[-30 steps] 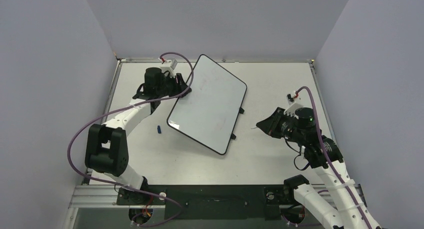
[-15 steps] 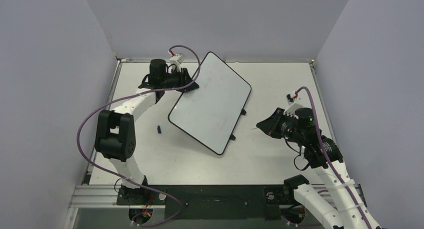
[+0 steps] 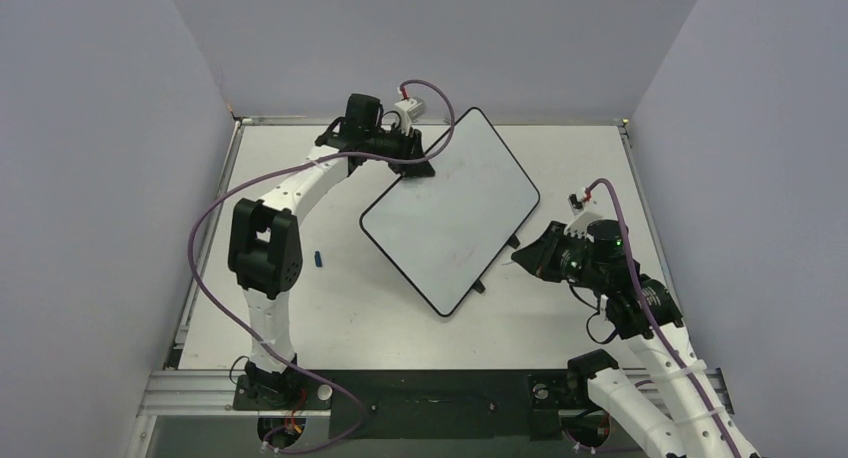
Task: Write a sentence on the whiteboard
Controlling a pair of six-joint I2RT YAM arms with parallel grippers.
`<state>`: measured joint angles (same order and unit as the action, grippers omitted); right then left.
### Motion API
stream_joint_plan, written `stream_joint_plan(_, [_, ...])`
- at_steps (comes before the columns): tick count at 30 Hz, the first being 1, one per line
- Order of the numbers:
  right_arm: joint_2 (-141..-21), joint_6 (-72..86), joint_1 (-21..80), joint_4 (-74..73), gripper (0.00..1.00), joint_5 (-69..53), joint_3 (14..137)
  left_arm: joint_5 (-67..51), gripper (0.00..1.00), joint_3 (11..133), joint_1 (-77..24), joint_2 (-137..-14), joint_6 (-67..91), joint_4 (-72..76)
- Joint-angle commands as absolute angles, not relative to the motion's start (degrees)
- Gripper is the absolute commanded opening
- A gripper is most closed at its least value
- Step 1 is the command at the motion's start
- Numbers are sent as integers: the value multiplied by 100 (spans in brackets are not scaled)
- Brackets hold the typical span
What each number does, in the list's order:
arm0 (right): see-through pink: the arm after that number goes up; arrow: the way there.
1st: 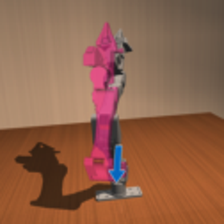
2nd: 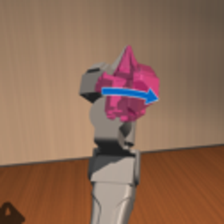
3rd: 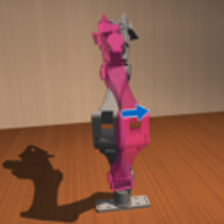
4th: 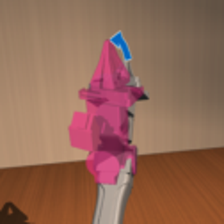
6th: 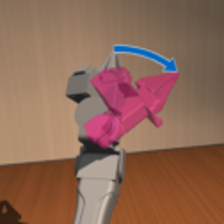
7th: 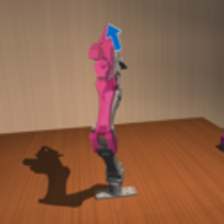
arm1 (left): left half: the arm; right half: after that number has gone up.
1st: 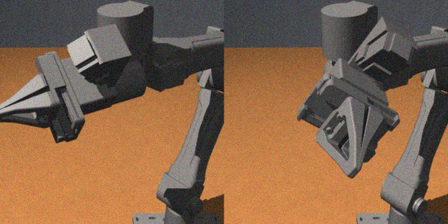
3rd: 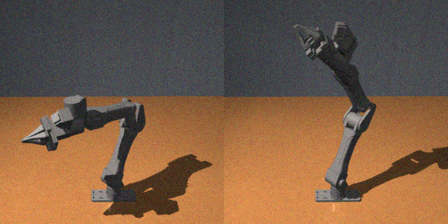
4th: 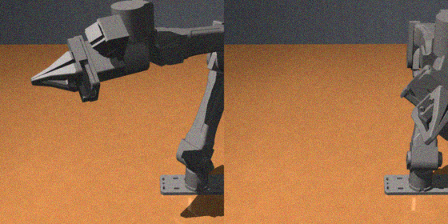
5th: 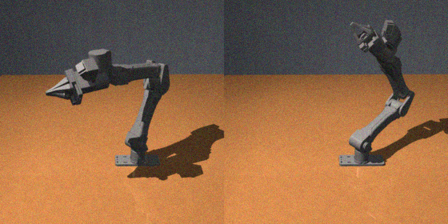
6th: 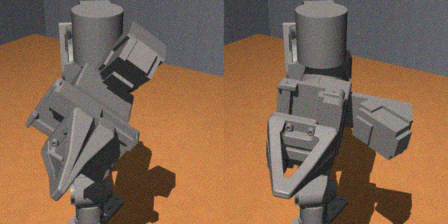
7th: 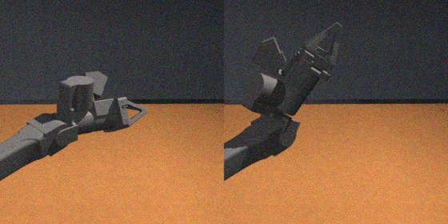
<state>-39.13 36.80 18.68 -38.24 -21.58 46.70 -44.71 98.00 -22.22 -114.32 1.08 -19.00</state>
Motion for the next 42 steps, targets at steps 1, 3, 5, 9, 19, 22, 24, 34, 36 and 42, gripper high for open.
stream_joint_plan(1, [-3804,3683,1829,-3472,0,-2262,4533,-4812,27,10606,-2350,-11657,-667,-3091])
stream_joint_plan(3, [-3786,3720,1830,-3363,0,-2292,4468,-4657,23,10713,-2357,-11655,-743,-3281])
stream_joint_plan(5, [-3761,3738,1836,-3222,0,-2320,4394,-4526,15,10767,-2356,-11632,-750,-3381])
stream_joint_plan(9, [-3797,3738,1841,-2922,0,-2355,4291,-4443,2,10932,-2369,-11592,-653,-3590])
stream_joint_plan(19, [-3837,3988,1970,-937,0,-2627,3514,-4257,0,10900,-2435,-11477,-393,-3606])
stream_joint_plan(22, [-3901,4025,2421,-290,0,-2224,3327,-4234,0,10644,-2437,-11297,-211,-3317])
stream_joint_plan(24, [-4049,3942,2865,158,0,-1851,3288,-4183,0,10558,-2435,-11233,-153,-3209])
stream_joint_plan(34, [-5652,3439,4230,2892,0,-981,3317,-4060,0,10429,-2464,-11096,-38,-3062])
stream_joint_plan(36, [-6088,3314,4414,3000,0,-1008,3639,-4037,0,10432,-2473,-11074,-35,-3066])
stream_joint_plan(42, [-7029,3140,4843,3434,0,-1169,4171,-3977,0,10317,-2474,-11009,192,-2844])
